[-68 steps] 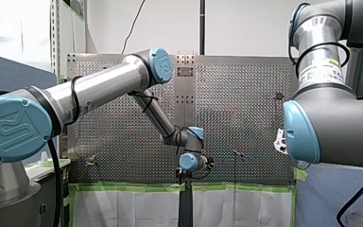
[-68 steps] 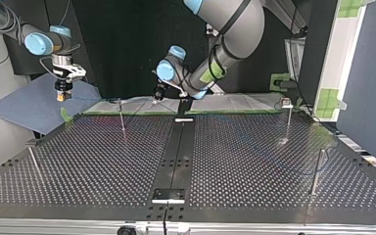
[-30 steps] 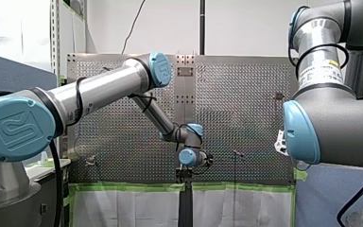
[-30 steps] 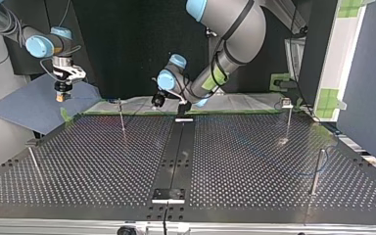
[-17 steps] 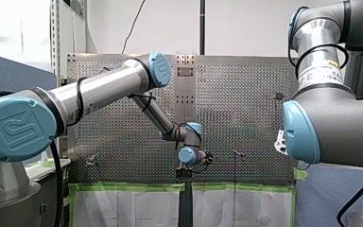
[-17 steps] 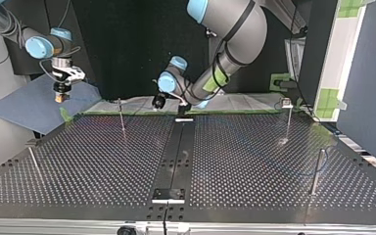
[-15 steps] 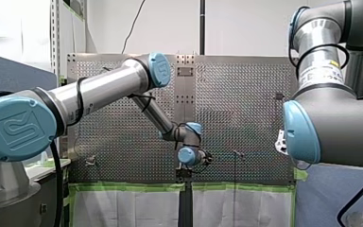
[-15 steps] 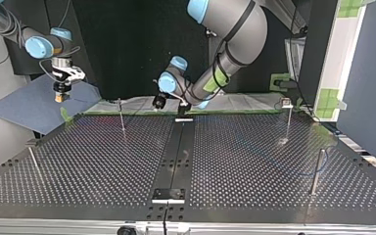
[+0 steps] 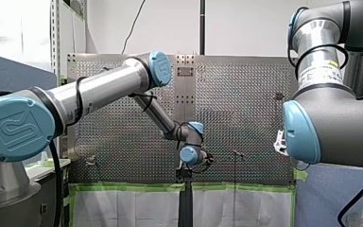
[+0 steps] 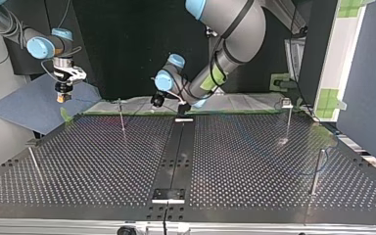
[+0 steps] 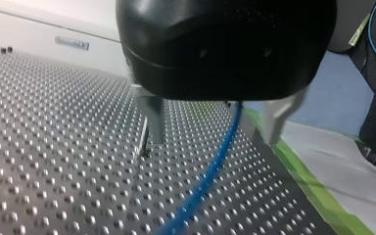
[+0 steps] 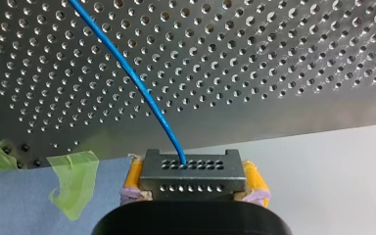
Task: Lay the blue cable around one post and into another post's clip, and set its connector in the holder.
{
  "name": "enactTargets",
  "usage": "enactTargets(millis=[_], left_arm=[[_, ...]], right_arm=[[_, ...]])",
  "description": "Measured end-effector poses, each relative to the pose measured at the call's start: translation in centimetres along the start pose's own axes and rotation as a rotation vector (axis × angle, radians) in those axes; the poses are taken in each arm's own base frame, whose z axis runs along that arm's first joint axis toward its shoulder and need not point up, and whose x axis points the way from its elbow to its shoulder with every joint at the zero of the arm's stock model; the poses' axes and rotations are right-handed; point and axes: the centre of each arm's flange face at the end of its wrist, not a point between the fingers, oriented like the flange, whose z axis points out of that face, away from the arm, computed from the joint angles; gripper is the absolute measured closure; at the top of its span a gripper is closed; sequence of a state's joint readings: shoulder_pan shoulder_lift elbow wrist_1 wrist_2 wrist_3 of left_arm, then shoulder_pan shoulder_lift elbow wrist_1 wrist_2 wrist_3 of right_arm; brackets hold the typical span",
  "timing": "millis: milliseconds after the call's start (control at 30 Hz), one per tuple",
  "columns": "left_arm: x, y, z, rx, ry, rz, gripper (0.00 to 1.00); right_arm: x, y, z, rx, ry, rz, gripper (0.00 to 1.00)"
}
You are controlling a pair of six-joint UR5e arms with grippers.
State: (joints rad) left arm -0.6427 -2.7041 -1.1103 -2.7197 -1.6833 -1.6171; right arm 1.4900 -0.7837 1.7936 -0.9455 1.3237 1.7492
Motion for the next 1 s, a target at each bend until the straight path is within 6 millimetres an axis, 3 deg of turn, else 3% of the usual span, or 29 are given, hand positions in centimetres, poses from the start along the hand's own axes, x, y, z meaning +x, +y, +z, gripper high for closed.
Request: enactTargets(millis=[267, 600, 800, 1000], left_arm=[[-1.5, -3.0, -1.1, 0.091, 0.003, 0.050, 0.00], [-1.2, -5.2, -4.0, 0.152, 0.075, 0.087, 0.00], [0.4, -6.3, -5.7, 0.183, 0.106, 0.095, 0.00], [0.7, -7.8, -6.3, 0.223, 0.108, 0.094, 0.00]], right_arm=[[-0.1, -0.3, 0.0, 0.017, -0.001, 0.000, 1.00], [-0.2, -0.5, 0.0, 0.034, -0.004, 0.003, 1.00], [-0.2, -0.7, 0.0, 0.043, -0.008, 0.004, 1.00], [-0.3, -0.8, 0.0, 0.046, -0.011, 0.005, 1.00]])
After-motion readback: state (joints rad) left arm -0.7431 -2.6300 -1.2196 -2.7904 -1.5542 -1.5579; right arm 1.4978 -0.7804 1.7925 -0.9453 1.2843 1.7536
